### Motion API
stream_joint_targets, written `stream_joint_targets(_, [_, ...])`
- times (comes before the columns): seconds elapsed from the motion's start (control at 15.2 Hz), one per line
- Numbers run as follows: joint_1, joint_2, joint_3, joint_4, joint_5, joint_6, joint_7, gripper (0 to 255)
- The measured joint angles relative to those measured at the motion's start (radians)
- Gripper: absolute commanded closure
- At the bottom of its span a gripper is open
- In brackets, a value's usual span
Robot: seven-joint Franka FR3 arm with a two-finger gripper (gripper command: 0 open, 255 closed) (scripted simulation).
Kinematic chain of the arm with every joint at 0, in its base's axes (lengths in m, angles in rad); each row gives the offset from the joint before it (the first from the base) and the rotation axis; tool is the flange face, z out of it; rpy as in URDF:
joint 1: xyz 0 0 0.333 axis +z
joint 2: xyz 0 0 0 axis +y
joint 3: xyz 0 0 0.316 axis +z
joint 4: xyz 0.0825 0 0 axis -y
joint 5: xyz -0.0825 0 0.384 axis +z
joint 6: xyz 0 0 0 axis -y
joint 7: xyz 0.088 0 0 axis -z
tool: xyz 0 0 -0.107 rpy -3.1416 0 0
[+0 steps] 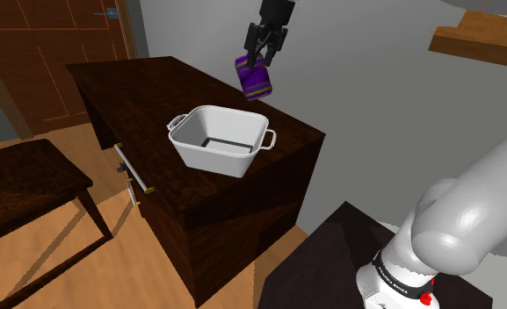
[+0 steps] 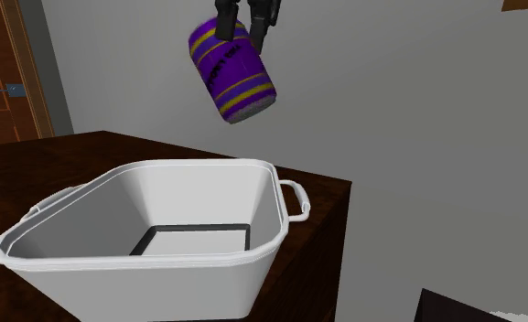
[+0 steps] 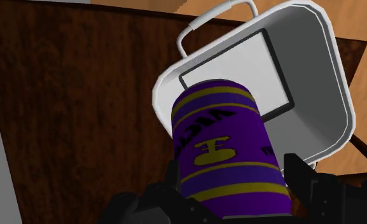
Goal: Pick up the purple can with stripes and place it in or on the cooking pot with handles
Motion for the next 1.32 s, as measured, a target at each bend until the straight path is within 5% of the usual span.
stream_joint_targets(0.46, [0.062, 0.086, 0.092, 0.121, -0.028, -0.025, 0.157, 255])
stream_joint_targets(1.32, [0.068, 0.037, 0.099, -0.105, -0.023, 0.153, 0.161, 255])
